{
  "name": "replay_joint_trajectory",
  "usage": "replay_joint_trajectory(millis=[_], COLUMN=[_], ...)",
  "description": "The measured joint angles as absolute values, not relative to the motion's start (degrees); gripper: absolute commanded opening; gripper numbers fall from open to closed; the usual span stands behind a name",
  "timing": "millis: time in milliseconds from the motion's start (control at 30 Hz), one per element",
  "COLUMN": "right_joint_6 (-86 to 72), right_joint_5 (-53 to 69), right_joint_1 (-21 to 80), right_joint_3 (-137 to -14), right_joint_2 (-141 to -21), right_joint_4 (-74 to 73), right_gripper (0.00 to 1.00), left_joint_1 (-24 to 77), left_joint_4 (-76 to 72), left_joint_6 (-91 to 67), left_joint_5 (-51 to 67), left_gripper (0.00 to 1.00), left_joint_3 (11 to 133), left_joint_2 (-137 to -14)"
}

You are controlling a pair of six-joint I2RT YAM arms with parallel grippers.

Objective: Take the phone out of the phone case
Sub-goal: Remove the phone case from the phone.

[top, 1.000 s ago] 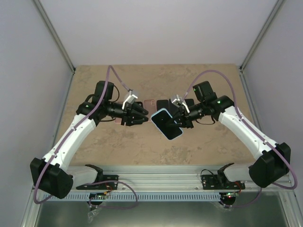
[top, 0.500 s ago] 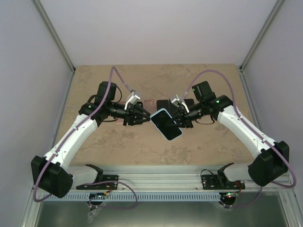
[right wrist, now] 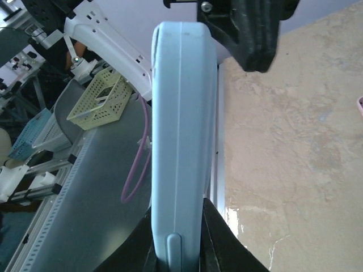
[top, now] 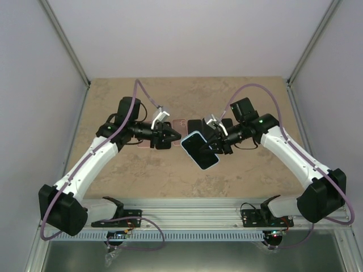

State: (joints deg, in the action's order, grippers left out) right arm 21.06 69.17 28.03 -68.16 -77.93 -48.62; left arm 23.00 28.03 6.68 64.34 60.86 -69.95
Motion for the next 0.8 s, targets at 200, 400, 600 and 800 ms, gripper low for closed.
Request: replay_joint_trajectory(millis=[200,400,600,800], right_joint_6=[21.54,20.71,18.96,17.17], right_joint_5=[69.67,68.58,68.27,65.95], right_joint_1=[28.32,28.25,28.18,27.77], right_joint_3=[-68.16,-67.96,-67.64,-67.42], right_joint_2=[-77.91,-77.17,-76.14,-76.29], right_joint_4=[-48.84,-48.03,-47.09,-45.15], right_gripper=[0.01,0.01,0.01,0.00], left_joint_1=[22.98,22.92,22.61,23.70], left_joint_4=[26.87,28.58,29.82,30.59], left_joint_6=[5.96,9.13,10.94,11.33], left_joint_5=[64.45,68.05,69.78,71.90], left_gripper=[0.25,0.32,0.33,0.39], left_joint_3=[60.34,60.29,60.34,61.01], left_joint_2=[-70.24,-69.93,-69.78,-69.78])
